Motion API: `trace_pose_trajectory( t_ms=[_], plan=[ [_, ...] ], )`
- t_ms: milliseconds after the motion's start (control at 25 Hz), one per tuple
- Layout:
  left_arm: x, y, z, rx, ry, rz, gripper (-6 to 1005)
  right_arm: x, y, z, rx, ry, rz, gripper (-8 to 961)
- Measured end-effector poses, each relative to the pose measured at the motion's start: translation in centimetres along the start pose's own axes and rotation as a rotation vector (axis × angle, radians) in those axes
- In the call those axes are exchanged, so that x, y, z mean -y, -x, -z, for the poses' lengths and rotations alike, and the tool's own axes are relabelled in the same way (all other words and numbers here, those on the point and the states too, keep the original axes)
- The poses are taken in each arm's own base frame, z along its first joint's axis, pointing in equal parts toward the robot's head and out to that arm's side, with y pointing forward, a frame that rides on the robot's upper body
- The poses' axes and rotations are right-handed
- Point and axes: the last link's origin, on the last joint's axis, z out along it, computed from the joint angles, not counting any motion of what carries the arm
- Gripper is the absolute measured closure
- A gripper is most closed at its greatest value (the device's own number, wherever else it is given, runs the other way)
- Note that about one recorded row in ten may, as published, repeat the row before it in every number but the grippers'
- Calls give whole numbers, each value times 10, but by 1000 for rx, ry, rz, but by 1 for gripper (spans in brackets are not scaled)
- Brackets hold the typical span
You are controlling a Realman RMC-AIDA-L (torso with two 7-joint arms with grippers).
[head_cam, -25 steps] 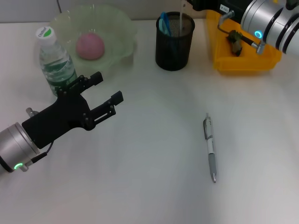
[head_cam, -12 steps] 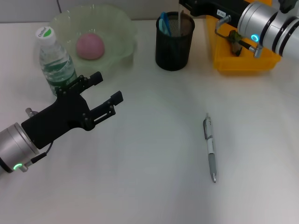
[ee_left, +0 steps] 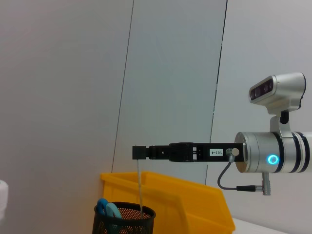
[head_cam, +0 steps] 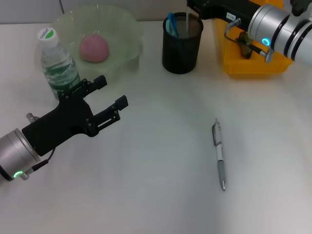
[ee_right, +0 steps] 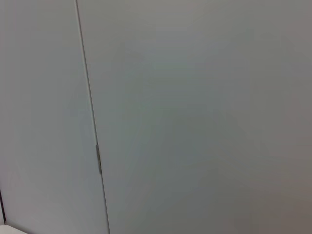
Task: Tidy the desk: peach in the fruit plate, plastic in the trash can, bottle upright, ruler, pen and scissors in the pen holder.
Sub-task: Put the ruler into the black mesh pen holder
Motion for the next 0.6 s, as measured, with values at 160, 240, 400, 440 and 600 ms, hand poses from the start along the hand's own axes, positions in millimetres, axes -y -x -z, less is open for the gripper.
trace_pose_trajectory(
  t_ms=[160,240,400,440,600],
  plan=[
    [0,0,0,0,0,0,243,0,0,0,-1,-1,-1,570],
    [0,0,0,0,0,0,243,0,-1,1,-1,-1,-1,570],
    [0,0,0,0,0,1,243,0,-1,1,-1,-1,-1,571],
    [0,0,0,0,0,1,243,0,-1,1,-1,-1,-1,571],
    [0,0,0,0,0,2,243,0,-1,1,-2,-2,-3,571]
  ],
)
